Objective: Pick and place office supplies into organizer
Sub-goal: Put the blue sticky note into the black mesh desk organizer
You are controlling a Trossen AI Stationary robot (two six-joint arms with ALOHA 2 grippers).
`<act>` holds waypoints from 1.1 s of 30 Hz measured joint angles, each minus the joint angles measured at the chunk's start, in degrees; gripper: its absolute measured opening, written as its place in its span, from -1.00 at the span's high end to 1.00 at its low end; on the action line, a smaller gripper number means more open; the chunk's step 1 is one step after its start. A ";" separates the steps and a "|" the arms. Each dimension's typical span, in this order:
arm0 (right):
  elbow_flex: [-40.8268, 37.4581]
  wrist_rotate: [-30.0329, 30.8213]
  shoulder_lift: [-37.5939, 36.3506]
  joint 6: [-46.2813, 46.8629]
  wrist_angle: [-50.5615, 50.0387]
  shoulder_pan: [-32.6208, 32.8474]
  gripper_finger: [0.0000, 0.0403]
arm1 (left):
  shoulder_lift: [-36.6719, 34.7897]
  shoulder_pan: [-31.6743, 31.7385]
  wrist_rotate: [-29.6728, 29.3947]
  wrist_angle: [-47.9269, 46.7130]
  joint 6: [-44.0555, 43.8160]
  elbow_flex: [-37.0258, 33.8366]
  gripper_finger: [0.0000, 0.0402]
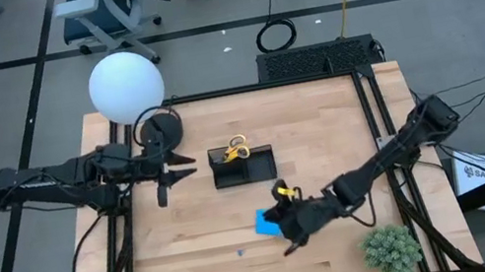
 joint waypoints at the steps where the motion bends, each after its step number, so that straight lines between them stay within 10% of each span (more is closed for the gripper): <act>1: -0.45 0.94 0.00 0.21 0.14 0.73 0.76 | 0.02 -0.37 0.00 0.23 -0.06 -0.02 0.40; 33: -3.86 8.48 10.00 5.82 3.63 7.73 0.40 | 0.00 -3.28 -3.06 0.20 0.18 -0.10 0.40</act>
